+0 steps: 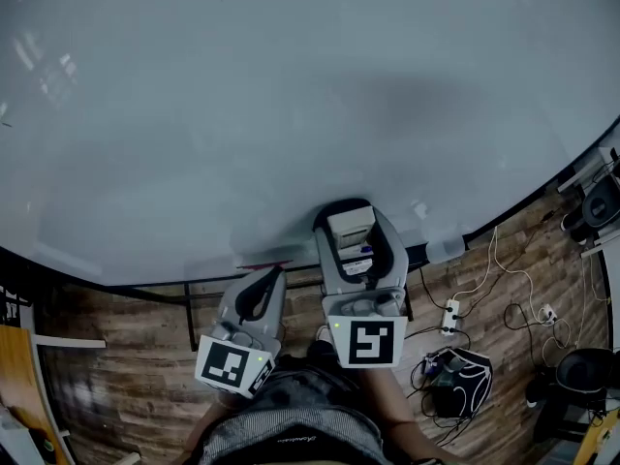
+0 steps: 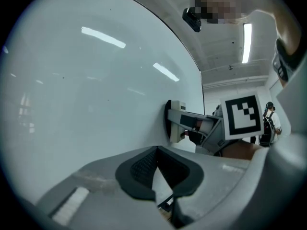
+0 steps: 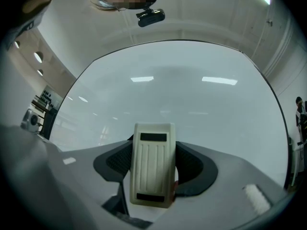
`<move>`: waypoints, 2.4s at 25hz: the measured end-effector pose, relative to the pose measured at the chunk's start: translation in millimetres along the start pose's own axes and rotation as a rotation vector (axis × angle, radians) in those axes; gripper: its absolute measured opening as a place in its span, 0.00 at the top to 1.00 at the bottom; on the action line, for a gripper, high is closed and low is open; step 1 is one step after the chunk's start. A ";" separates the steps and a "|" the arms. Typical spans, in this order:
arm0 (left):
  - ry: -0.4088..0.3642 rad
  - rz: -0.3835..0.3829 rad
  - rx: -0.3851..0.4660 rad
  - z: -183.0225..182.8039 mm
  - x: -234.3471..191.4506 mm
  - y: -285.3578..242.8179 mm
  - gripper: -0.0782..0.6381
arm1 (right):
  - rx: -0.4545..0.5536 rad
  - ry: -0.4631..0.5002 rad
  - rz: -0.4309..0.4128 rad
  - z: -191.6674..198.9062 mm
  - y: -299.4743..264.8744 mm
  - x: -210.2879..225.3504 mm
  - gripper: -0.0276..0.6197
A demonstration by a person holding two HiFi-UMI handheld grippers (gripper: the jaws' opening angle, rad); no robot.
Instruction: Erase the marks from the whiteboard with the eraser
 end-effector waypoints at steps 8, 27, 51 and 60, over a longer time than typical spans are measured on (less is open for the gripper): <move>0.011 -0.038 0.010 -0.4 37.1 -39.8 0.89 | -0.029 -0.001 0.007 9.3 1.4 64.5 0.55; 0.056 -0.114 0.004 -2.2 83.6 -73.8 0.89 | -0.048 -0.030 0.112 23.9 5.1 163.8 0.55; 0.021 -0.191 0.027 -5.4 25.2 9.1 0.89 | -0.033 -0.039 0.026 8.2 0.3 44.0 0.55; 0.033 -0.180 0.037 -3.8 -27.4 90.4 0.89 | -0.028 -0.033 0.066 -10.1 2.6 -45.4 0.55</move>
Point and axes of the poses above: the fingertips, and each gripper's own axes: y backward along the fingers, x to its right, z out of its underside, the point moved 9 cm from there along y, backward along the fingers, and after that the axes turned 9 degrees about z, right-handed, at the moved point
